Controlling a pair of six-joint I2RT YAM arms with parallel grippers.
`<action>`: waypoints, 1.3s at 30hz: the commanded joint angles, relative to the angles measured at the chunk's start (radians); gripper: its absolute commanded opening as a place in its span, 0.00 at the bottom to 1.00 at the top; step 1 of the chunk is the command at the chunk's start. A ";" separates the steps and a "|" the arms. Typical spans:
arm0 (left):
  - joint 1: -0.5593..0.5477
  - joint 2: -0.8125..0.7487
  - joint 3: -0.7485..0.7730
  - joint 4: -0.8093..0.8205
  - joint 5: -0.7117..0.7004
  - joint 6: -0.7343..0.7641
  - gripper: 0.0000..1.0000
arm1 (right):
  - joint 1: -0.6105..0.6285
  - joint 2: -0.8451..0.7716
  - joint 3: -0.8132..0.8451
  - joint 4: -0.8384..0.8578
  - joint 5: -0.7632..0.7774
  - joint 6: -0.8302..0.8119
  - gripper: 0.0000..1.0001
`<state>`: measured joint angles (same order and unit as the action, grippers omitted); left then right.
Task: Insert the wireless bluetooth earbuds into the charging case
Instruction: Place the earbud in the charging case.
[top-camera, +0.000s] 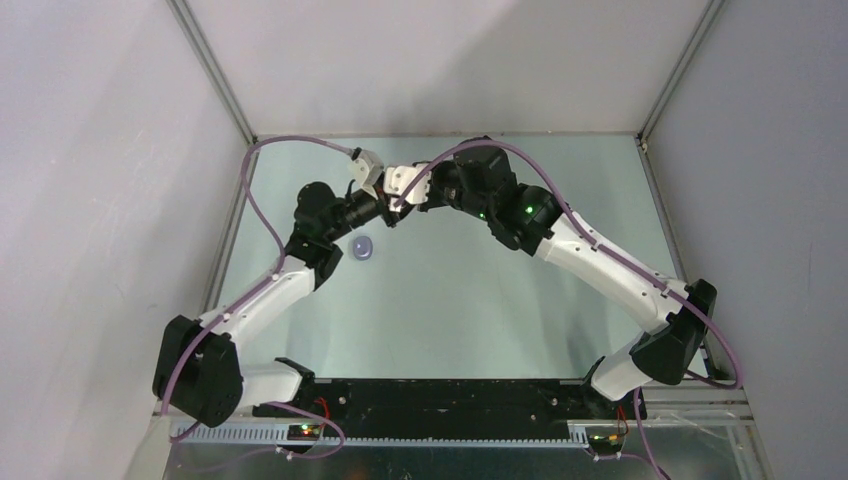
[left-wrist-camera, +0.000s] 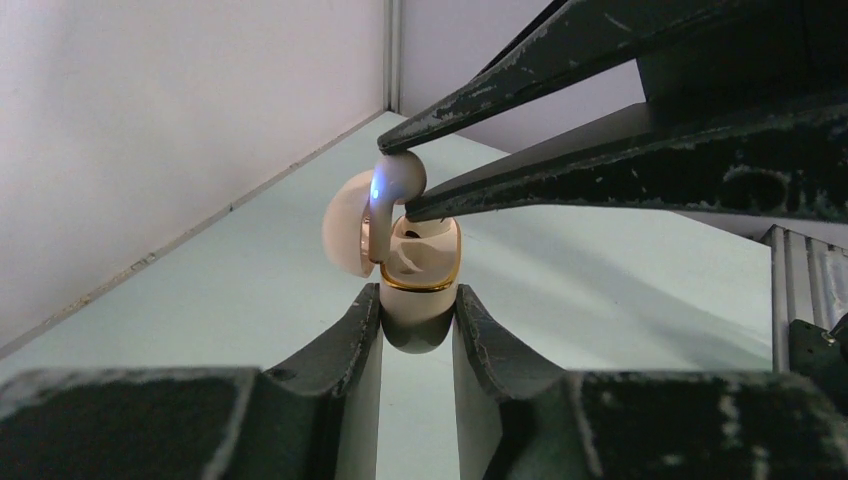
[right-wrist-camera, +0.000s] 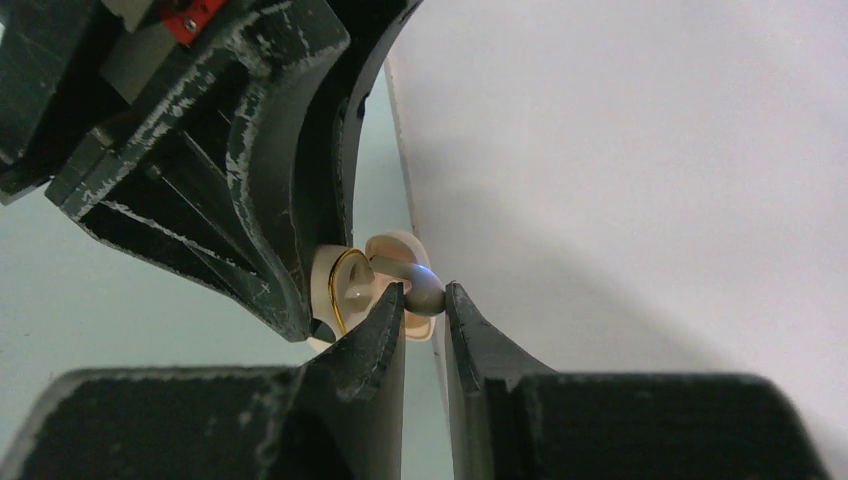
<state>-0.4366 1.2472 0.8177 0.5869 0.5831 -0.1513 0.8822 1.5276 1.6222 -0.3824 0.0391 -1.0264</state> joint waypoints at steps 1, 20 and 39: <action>-0.004 -0.001 0.064 0.065 0.020 -0.018 0.00 | 0.013 -0.028 -0.005 0.051 -0.017 -0.029 0.00; 0.002 0.007 0.063 0.065 0.006 -0.028 0.00 | -0.010 -0.057 -0.001 0.039 -0.021 -0.023 0.00; 0.002 0.006 0.064 0.064 0.009 -0.017 0.00 | 0.001 -0.040 -0.005 -0.006 -0.084 -0.020 0.00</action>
<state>-0.4362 1.2575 0.8349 0.6037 0.5888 -0.1669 0.8730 1.4940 1.6165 -0.3973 -0.0273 -1.0546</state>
